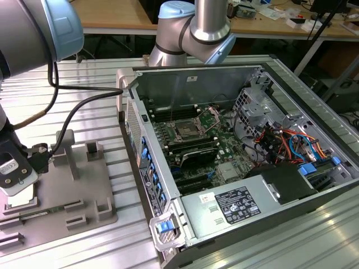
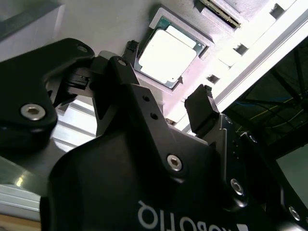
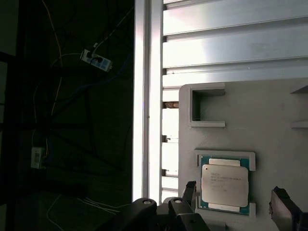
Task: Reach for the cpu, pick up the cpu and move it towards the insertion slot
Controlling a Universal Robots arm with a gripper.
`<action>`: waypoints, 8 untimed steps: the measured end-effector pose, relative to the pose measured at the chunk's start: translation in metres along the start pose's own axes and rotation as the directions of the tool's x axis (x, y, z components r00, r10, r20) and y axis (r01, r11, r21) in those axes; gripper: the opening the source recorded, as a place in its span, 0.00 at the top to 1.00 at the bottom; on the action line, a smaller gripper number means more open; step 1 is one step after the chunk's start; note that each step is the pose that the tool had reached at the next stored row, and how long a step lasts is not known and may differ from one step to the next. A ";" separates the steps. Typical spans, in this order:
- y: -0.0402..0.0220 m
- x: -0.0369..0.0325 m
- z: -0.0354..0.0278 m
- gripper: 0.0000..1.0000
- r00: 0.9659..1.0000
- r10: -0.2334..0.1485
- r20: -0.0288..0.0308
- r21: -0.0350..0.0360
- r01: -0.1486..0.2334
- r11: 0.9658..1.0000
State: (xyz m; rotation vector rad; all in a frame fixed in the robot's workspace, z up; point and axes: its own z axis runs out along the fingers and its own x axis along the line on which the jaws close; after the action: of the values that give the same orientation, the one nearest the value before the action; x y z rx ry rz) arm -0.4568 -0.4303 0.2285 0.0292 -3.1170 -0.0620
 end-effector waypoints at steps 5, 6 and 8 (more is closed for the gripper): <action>-0.0007 0.0001 0.0128 0.33 1.000 0.000 0.000 0.001 0.000 1.000; -0.0008 0.0013 0.0165 0.33 1.000 0.000 0.000 0.001 0.000 1.000; -0.0010 0.0028 0.0225 0.33 1.000 -0.001 0.000 0.001 0.001 1.000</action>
State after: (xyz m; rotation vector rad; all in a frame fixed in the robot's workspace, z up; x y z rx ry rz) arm -0.4601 -0.4305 0.2061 0.0309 -3.1173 -0.0609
